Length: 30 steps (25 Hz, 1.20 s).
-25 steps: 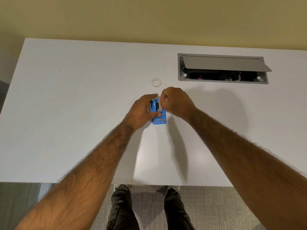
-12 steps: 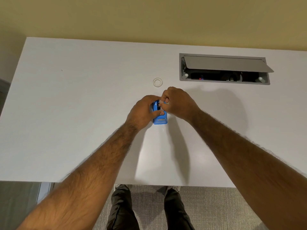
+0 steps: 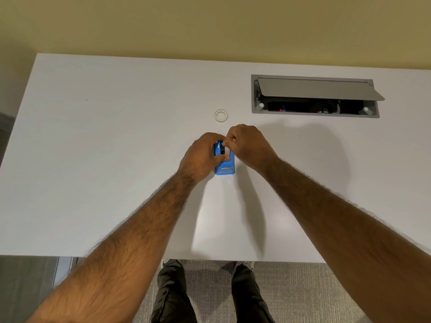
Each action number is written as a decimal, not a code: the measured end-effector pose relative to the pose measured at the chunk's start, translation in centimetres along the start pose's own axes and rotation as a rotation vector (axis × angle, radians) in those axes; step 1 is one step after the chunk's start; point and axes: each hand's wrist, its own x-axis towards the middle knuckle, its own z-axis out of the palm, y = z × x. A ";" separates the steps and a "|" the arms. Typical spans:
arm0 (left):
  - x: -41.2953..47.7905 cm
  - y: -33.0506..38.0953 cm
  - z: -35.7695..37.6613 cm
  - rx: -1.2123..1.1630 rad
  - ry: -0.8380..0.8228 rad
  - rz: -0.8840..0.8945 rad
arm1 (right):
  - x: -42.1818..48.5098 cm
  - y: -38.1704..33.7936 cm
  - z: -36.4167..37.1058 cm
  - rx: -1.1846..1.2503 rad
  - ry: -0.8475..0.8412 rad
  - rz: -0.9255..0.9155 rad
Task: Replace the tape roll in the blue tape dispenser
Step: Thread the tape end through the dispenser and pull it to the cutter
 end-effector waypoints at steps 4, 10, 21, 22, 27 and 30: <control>0.0 0.0 -0.1 0.000 -0.007 0.009 | -0.2 -0.1 0.1 0.044 0.028 -0.013; 0.1 0.1 -0.2 0.011 -0.014 0.006 | -0.4 0.1 0.5 0.038 -0.001 -0.042; 0.1 0.4 -0.1 0.027 0.001 0.003 | -0.3 -0.1 1.2 0.024 0.032 0.000; 0.1 0.4 -0.1 0.031 -0.001 0.001 | -0.3 -0.1 1.3 0.026 0.041 0.001; 0.0 0.5 0.0 0.039 -0.006 -0.004 | -0.1 -0.3 1.2 0.033 0.051 0.006; 0.0 0.6 -0.4 0.030 -0.012 -0.013 | 0.2 0.1 0.6 0.046 0.009 -0.002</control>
